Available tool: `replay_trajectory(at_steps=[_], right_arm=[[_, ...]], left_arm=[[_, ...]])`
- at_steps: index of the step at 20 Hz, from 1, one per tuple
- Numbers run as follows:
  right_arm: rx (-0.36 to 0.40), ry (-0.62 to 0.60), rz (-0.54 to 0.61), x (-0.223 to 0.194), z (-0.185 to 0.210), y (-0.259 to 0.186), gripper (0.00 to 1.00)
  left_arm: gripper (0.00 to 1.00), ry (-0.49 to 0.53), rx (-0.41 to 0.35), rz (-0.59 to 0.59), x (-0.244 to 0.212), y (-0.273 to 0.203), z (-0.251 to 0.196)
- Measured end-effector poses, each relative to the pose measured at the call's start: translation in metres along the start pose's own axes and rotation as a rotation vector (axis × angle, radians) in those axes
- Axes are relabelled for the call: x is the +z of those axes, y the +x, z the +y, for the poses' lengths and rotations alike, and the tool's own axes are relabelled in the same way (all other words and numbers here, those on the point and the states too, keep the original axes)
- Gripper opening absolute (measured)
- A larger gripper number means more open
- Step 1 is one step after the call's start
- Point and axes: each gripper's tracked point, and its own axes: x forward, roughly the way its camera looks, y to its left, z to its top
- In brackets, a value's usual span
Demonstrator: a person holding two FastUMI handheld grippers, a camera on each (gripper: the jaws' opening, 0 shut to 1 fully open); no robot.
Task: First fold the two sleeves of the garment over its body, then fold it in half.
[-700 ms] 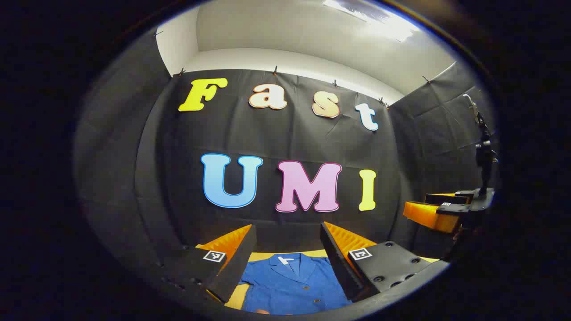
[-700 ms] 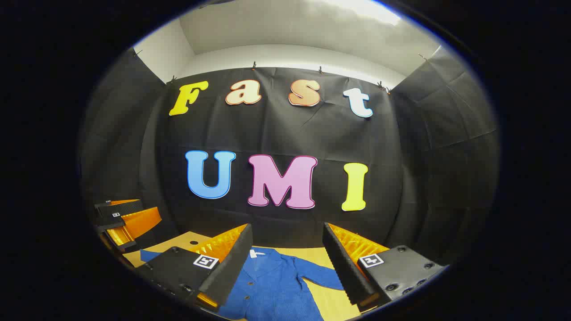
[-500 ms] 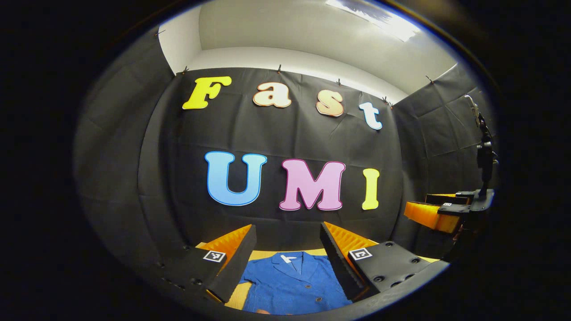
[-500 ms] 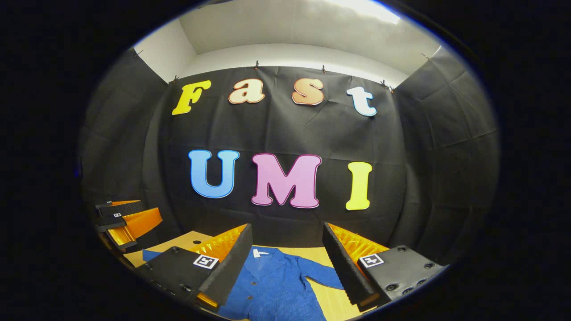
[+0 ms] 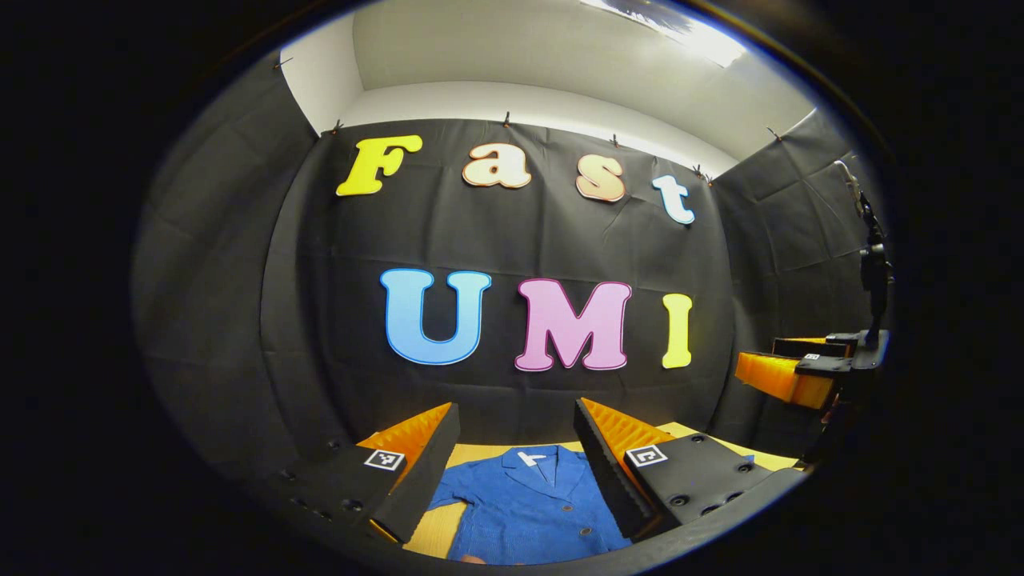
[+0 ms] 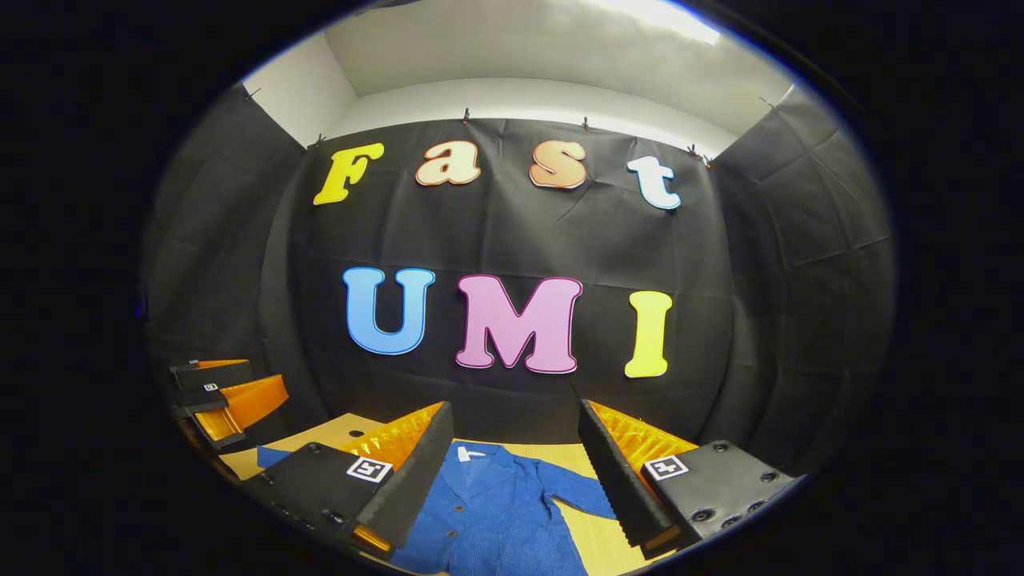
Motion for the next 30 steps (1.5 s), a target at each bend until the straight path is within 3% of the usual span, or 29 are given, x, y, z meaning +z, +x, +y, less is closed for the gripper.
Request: replay_trajectory(at_steps=[1,3,13,16,17,20,21,30], right_arm=[[0.002,0.002,0.004,-0.001,0.0,-0.001,0.94],[0.007,0.004,0.015,-0.005,0.001,-0.002,0.99],[0.022,0.007,0.049,-0.017,0.004,0.0,0.99],[0.023,0.001,0.058,-0.019,0.004,0.0,0.98],[0.023,-0.001,0.059,-0.02,0.003,-0.001,0.94],[0.024,-0.005,0.067,-0.024,0.003,-0.002,0.94],[0.023,-0.006,0.072,-0.026,0.002,-0.002,0.98],[0.039,0.007,0.104,-0.037,0.001,0.003,0.94]], left_arm=[[0.83,-0.002,0.0,0.005,-0.003,-0.001,-0.001],[0.83,-0.008,0.0,0.009,-0.004,-0.002,0.0],[0.83,0.004,0.055,0.009,-0.008,-0.003,0.009],[0.83,0.001,0.057,0.018,-0.012,-0.004,0.008],[0.83,-0.001,0.057,0.022,-0.014,-0.004,0.007],[0.83,-0.003,0.06,0.032,-0.017,-0.003,0.006],[0.83,-0.001,0.06,0.033,-0.018,-0.003,0.006],[0.83,0.021,0.071,0.054,-0.023,-0.001,0.003]])
